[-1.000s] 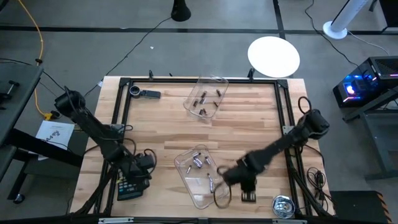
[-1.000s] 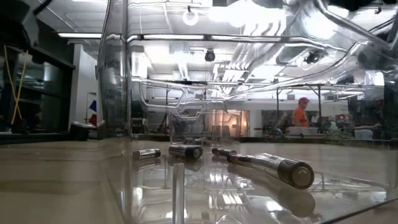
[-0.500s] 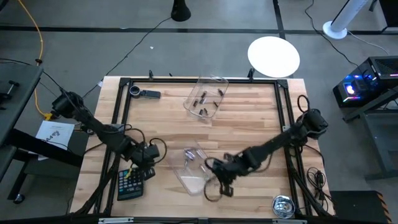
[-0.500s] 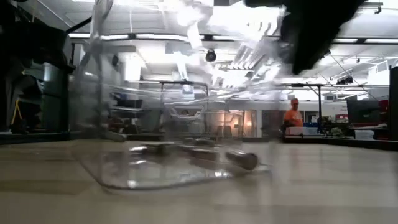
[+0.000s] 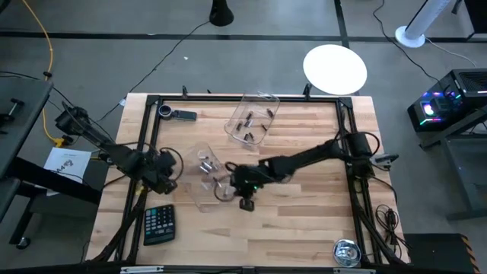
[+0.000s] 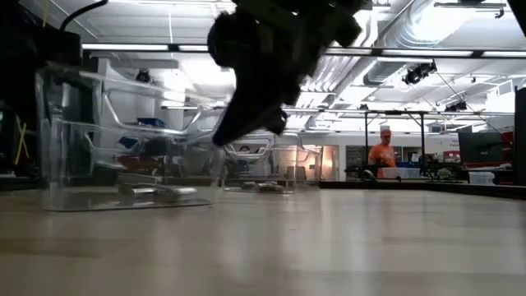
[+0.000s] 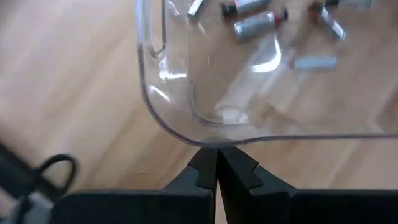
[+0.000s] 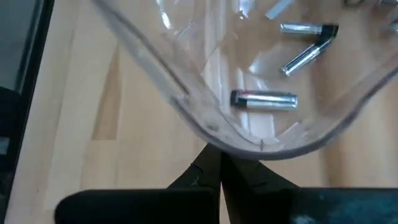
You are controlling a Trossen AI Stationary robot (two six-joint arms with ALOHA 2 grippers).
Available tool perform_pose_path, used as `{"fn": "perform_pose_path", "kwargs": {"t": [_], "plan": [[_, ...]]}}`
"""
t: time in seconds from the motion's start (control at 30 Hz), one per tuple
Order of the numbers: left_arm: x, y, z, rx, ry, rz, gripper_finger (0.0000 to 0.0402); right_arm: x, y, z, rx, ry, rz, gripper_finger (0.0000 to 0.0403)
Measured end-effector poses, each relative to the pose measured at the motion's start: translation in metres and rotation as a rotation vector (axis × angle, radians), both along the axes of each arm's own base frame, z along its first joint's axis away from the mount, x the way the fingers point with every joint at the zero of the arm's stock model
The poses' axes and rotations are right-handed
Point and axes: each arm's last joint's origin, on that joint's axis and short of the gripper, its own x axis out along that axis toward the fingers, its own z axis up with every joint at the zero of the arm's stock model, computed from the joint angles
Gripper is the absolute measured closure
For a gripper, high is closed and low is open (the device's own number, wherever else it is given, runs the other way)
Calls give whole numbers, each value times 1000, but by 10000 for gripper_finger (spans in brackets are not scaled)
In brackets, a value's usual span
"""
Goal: Sort batteries
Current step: Move the transparent bins to the center of the table
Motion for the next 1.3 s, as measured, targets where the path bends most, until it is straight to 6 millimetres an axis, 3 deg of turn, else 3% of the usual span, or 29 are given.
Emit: {"fn": "perform_pose_path", "kwargs": {"t": [0.27, 0.4, 0.53, 0.7, 0.9, 1.0, 1.07, 1.3], "plan": [[-12, 21, 6, 187, -26, 140, 402, 6, -23, 62, -158, 102, 141, 403], [-11, 30, 8, 232, -79, 256, 402, 5, -29, 76, -199, 121, 152, 403], [-10, 28, 9, 60, -42, 309, 402, 5, -44, 61, -230, 160, 40, 403], [-6, 18, 10, -35, -2, 215, 402, 9, -65, 33, -178, 108, -112, 403], [6, 14, 12, -95, -82, 275, 401, 4, -66, 17, -140, 132, -121, 403], [14, 14, 12, -218, -99, 333, 401, 3, -64, 14, -129, 135, -108, 403], [12, 15, 6, -274, 26, 417, 401, 3, -64, 15, -132, 126, -105, 403], [32, 8, -23, -263, 111, 487, 401, 10, -65, 19, -125, 49, -109, 403]]}}
